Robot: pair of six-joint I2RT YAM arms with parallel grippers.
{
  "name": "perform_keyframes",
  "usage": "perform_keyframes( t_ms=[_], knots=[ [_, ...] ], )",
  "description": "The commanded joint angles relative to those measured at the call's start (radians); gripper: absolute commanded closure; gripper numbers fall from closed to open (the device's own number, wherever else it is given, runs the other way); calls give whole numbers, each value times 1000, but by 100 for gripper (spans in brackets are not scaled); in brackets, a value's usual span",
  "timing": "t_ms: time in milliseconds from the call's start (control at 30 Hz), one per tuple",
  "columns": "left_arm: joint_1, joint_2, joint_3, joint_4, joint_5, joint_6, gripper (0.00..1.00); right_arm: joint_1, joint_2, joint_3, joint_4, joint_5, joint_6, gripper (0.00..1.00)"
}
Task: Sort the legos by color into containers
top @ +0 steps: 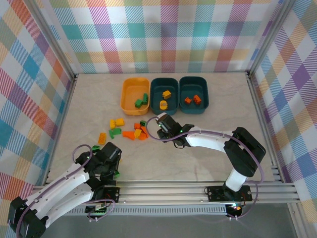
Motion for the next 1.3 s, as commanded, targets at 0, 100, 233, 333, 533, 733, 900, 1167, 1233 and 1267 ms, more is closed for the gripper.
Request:
perform_keyframes(
  t_ms=[0,100,233,333,533,733,900,1167,1233,1267],
  knots=[
    [-12,19,-37,-13,-54,-175,10,-5,-26,-11,21,0,8,69],
    [-12,40,-42,0,-50,-205,10,-5,-29,-16,27,3,6,69],
    [-12,36,-31,-41,-77,-233,11,-6,-30,-16,28,-9,6,69],
    [-12,16,-54,-38,-97,-263,15,-5,-35,-17,29,-11,8,69],
    [-12,19,-59,-15,-123,-247,28,-5,-48,-26,36,-8,6,69],
    [-12,70,-63,44,-107,-222,38,-6,-59,-31,36,-3,4,69],
    [-12,68,-52,53,-129,-201,51,-5,-66,-34,38,2,2,69],
    [-12,56,62,75,-192,-30,73,-6,-76,-39,38,16,3,69],
    [-13,90,142,68,-209,46,76,-8,-78,-41,40,18,4,69],
    [-13,116,181,64,-212,81,78,-9,-82,-43,41,18,6,69]
  ],
)
